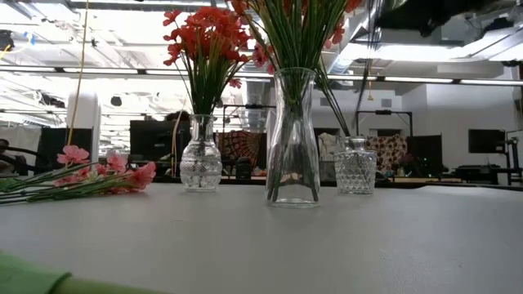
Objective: Sort flowers into vase by color
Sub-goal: Put the bottom right pink flowers into the top right transparent vase, then move the pink flowers onto the bottom center table
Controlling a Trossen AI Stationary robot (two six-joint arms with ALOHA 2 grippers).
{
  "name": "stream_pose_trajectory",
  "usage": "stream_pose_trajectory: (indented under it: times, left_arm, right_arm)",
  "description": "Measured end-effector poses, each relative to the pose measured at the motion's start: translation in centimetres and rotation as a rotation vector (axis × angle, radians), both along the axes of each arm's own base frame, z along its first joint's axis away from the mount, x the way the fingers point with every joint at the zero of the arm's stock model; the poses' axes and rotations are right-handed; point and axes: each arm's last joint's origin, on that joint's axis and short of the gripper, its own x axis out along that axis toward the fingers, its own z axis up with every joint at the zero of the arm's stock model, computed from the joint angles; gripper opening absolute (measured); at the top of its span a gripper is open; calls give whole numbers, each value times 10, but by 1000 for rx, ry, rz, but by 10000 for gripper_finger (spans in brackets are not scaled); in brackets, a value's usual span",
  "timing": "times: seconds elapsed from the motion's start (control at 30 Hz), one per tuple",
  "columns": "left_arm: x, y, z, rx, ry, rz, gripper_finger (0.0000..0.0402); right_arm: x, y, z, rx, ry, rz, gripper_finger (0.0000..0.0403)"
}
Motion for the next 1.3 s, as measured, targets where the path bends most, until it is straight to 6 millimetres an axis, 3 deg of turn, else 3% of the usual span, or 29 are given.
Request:
stream_pose_trajectory:
  times: [0.33, 1.07, 1.3]
  left_arm:
    - [0, 0, 0, 0, 0, -1, 221]
    - [0, 0, 0, 1, 1, -2, 221]
    - [0, 0, 0, 1, 1, -2, 221]
  right_arm:
    - [4, -7, -30, 48, 17, -60, 34]
    - [15, -9, -40, 86, 66, -85, 49]
    - [16, -9, -41, 129, 52, -95, 91]
